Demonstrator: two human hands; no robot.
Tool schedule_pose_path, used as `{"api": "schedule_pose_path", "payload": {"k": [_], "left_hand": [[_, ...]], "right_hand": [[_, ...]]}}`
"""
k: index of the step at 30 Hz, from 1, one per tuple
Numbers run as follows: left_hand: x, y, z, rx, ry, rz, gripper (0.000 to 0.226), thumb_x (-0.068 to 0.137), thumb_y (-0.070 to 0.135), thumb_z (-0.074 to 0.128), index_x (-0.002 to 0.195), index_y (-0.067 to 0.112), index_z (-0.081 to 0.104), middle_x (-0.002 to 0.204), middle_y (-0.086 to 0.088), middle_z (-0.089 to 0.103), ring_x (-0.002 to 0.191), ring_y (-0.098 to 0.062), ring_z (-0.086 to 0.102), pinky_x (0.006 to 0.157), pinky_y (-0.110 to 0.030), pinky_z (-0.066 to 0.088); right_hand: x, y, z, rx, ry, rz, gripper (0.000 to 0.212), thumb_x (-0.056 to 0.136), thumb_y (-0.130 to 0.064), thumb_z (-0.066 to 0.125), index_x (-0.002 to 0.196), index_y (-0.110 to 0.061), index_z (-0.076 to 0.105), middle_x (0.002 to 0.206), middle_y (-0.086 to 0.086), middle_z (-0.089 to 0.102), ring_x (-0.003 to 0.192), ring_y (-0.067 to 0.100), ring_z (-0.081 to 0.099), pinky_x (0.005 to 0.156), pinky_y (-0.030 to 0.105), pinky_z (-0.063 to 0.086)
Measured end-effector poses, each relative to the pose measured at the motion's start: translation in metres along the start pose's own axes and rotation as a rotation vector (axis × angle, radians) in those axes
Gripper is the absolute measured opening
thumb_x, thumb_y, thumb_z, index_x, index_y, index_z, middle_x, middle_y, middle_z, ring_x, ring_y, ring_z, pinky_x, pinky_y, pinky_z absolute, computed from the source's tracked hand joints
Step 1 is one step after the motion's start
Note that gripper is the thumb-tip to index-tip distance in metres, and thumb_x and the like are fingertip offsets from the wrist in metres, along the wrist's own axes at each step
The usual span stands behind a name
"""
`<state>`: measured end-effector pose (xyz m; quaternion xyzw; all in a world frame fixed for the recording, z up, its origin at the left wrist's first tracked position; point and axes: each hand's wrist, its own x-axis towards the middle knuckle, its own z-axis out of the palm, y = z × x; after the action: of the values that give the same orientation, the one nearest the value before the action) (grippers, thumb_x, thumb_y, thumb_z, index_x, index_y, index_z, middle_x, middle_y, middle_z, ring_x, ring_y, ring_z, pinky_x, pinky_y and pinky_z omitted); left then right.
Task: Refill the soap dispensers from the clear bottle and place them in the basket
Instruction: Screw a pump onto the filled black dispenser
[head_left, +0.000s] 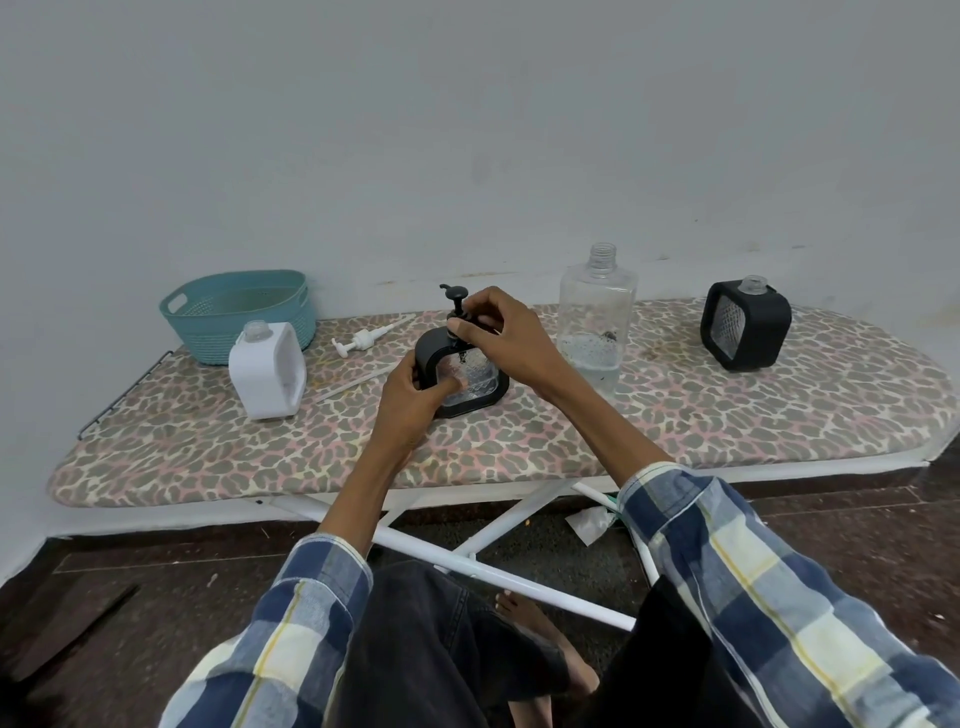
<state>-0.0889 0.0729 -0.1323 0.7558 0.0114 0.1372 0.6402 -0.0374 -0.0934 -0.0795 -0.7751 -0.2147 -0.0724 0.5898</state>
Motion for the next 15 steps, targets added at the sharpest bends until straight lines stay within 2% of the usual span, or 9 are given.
{"api": "schedule_pose_path", "payload": {"k": [2,4,6,9,11,15], "left_hand": [[0.0,0.0,0.0,0.004,-0.002,-0.002,0.049,0.093,0.01,0.077,0.137,0.028,0.064,0.123,0.005,0.075,0.11,-0.011,0.071,0.088,-0.029,0.056],[0.002,-0.001,0.0,0.003,0.0,-0.012,0.05,0.092,0.009,0.078,0.137,0.026,0.064,0.122,0.005,0.075,0.11,-0.012,0.072,0.091,-0.033,0.058],[0.002,-0.001,0.0,0.005,0.0,-0.017,0.051,0.092,0.009,0.078,0.138,0.024,0.064,0.122,0.003,0.075,0.109,-0.014,0.072,0.091,-0.034,0.059],[0.0,0.0,0.0,0.002,0.001,-0.012,0.052,0.093,0.009,0.077,0.141,0.022,0.063,0.122,0.002,0.075,0.106,-0.011,0.073,0.084,-0.027,0.056],[0.001,-0.001,0.0,0.004,0.002,-0.014,0.053,0.093,0.01,0.077,0.143,0.022,0.062,0.122,0.001,0.074,0.107,-0.013,0.072,0.085,-0.028,0.055],[0.002,-0.002,0.0,0.001,-0.005,-0.016,0.055,0.093,0.01,0.077,0.144,0.023,0.062,0.123,0.003,0.074,0.108,-0.013,0.072,0.086,-0.029,0.056]], "right_hand": [[0.0,-0.002,-0.004,0.019,-0.052,0.012,0.03,0.104,-0.029,0.07,0.132,-0.017,0.068,0.119,-0.008,0.072,0.12,0.01,0.067,0.107,0.029,0.052],[0.001,-0.001,-0.005,0.005,-0.066,0.015,0.031,0.105,-0.029,0.068,0.133,-0.016,0.071,0.125,-0.004,0.074,0.122,0.012,0.069,0.109,0.032,0.053],[0.001,-0.001,-0.002,-0.014,-0.039,0.009,0.029,0.104,-0.028,0.071,0.129,-0.013,0.073,0.125,0.001,0.076,0.118,0.013,0.071,0.102,0.027,0.054],[0.001,0.002,0.005,-0.018,0.045,0.012,0.027,0.099,-0.03,0.077,0.12,-0.012,0.073,0.114,0.001,0.079,0.107,0.011,0.074,0.084,0.01,0.051],[-0.001,0.003,0.008,-0.013,0.067,0.005,0.027,0.098,-0.031,0.078,0.117,-0.013,0.073,0.11,0.0,0.078,0.104,0.011,0.074,0.08,0.008,0.05],[-0.002,0.002,0.004,-0.008,-0.033,-0.029,0.03,0.104,-0.028,0.07,0.13,-0.013,0.072,0.122,0.0,0.077,0.114,0.011,0.073,0.095,0.016,0.055]]}}
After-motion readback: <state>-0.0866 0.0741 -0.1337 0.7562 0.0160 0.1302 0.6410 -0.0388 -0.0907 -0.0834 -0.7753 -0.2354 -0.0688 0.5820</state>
